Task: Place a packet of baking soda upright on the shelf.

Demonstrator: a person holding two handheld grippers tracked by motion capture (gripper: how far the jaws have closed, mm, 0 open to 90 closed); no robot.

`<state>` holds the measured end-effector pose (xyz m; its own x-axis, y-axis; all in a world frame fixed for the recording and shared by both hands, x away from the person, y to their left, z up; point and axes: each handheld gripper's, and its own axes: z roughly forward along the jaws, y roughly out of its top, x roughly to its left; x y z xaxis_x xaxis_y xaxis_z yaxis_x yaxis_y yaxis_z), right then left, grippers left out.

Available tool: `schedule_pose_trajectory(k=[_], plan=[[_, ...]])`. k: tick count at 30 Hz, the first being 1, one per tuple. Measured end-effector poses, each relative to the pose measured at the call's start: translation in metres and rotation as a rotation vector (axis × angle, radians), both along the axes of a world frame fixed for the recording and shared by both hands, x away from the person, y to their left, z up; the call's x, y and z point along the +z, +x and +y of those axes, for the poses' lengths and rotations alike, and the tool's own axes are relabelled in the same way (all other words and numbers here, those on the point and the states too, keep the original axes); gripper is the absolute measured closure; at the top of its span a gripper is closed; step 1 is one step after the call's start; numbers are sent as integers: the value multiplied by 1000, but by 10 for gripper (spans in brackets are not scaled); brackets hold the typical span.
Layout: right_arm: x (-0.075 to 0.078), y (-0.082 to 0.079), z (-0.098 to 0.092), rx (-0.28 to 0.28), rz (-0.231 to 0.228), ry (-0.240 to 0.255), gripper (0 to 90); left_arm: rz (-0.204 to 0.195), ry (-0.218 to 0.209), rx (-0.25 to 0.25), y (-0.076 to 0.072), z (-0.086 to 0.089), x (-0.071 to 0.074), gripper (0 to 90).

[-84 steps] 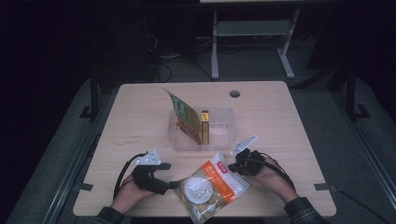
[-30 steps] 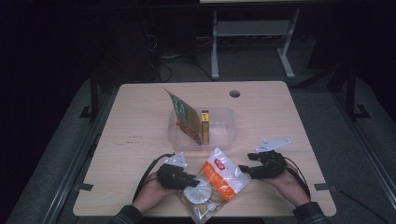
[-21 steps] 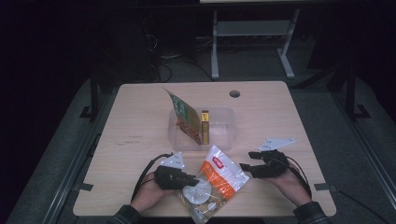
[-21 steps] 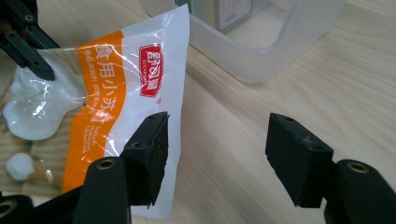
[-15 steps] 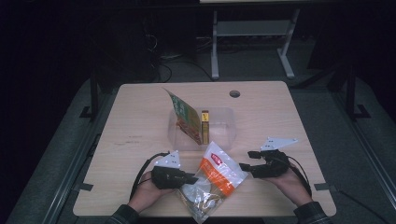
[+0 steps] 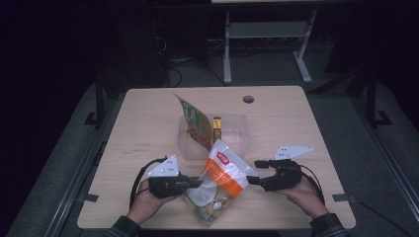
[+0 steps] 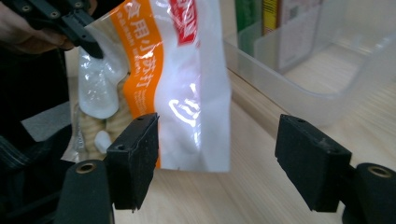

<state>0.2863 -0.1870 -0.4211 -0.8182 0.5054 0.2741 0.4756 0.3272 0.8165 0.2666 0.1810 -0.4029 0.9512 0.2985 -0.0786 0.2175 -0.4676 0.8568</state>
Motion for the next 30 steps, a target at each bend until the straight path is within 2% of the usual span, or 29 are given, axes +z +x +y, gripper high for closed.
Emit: schedule_pose_trajectory(k=[2,3,6,8,15,16,18,20,23,25,30], plan=[[0,1,4,24,-7,15,300,-7,-6,3,0,2,2,876],[0,2,6,31,-2,24,299,-21,-28,12,-1,5,6,877],[1,7,15,61,-1,40,309,-39,-38,22,0,9,10,880],[1,11,21,81,5,73,331,-47,-45,28,0,10,12,881],[2,22,41,139,41,131,424,-51,-58,46,2,15,13,881],[2,24,45,147,43,137,448,-50,-64,49,2,15,13,881],[0,27,51,179,66,145,552,-49,-66,50,2,15,13,882],[-1,28,57,202,69,139,662,-52,-56,54,2,16,12,882],[1,27,59,216,57,143,814,-36,-52,63,4,18,9,881],[3,27,59,230,52,144,875,-15,-63,75,6,19,6,881],[6,25,58,244,35,135,885,3,-75,73,7,19,4,882]])
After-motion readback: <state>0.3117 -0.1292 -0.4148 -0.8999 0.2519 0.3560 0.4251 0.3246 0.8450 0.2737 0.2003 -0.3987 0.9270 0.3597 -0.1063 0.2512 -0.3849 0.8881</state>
